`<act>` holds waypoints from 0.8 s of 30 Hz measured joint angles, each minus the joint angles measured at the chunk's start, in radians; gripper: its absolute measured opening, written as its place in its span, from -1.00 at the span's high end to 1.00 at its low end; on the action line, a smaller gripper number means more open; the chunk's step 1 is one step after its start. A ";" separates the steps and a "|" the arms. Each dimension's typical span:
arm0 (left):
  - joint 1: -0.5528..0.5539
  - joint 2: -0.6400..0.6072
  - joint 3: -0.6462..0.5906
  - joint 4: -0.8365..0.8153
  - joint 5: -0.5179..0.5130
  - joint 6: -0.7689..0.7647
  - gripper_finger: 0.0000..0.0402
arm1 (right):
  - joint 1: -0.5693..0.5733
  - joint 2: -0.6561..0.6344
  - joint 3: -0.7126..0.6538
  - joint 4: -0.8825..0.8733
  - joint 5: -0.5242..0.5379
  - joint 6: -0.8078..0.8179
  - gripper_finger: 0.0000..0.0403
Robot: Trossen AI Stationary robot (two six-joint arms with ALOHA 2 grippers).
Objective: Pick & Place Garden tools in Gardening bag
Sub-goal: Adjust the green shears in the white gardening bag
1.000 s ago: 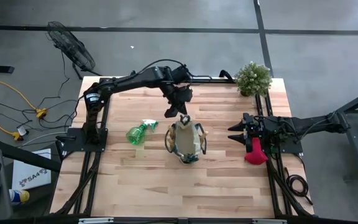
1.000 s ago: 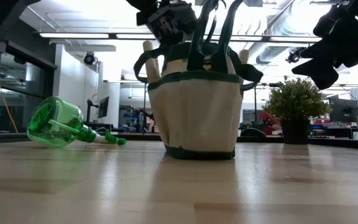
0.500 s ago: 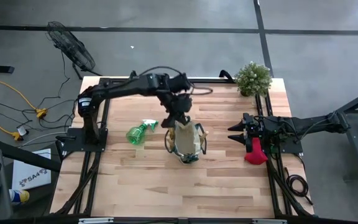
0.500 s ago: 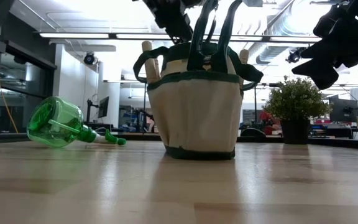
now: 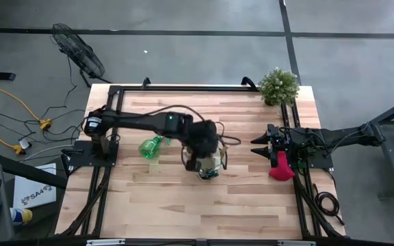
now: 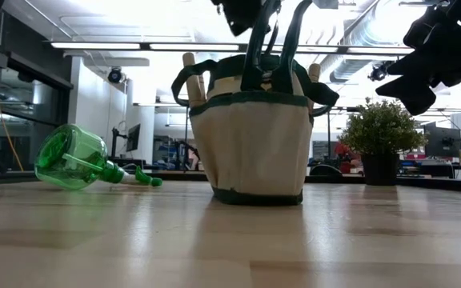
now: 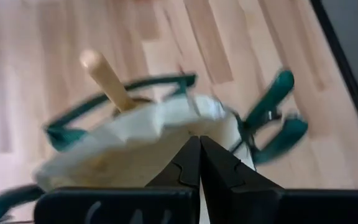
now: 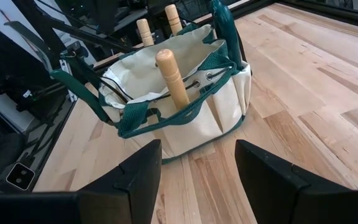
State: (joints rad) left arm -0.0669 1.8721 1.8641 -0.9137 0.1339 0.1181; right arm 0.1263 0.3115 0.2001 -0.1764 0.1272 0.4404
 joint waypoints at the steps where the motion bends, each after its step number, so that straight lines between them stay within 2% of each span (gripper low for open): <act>1: -0.016 0.000 0.000 0.018 -0.036 -0.011 1.00 | 0.000 0.000 0.000 0.000 0.000 0.000 0.02; 6: -0.075 0.014 0.000 0.043 -0.163 -0.049 1.00 | 0.000 0.000 0.000 0.000 0.000 0.000 0.02; 16: -0.165 0.012 0.001 0.044 -0.232 -0.054 1.00 | 0.000 0.000 0.000 0.000 0.000 0.000 0.02; 24: -0.177 0.012 0.001 0.045 -0.242 -0.070 1.00 | 0.000 0.000 0.000 0.000 0.000 0.000 0.02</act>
State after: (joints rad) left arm -0.2443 1.8839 1.8648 -0.8692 -0.1078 0.0479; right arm 0.1261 0.3115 0.2001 -0.1764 0.1272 0.4404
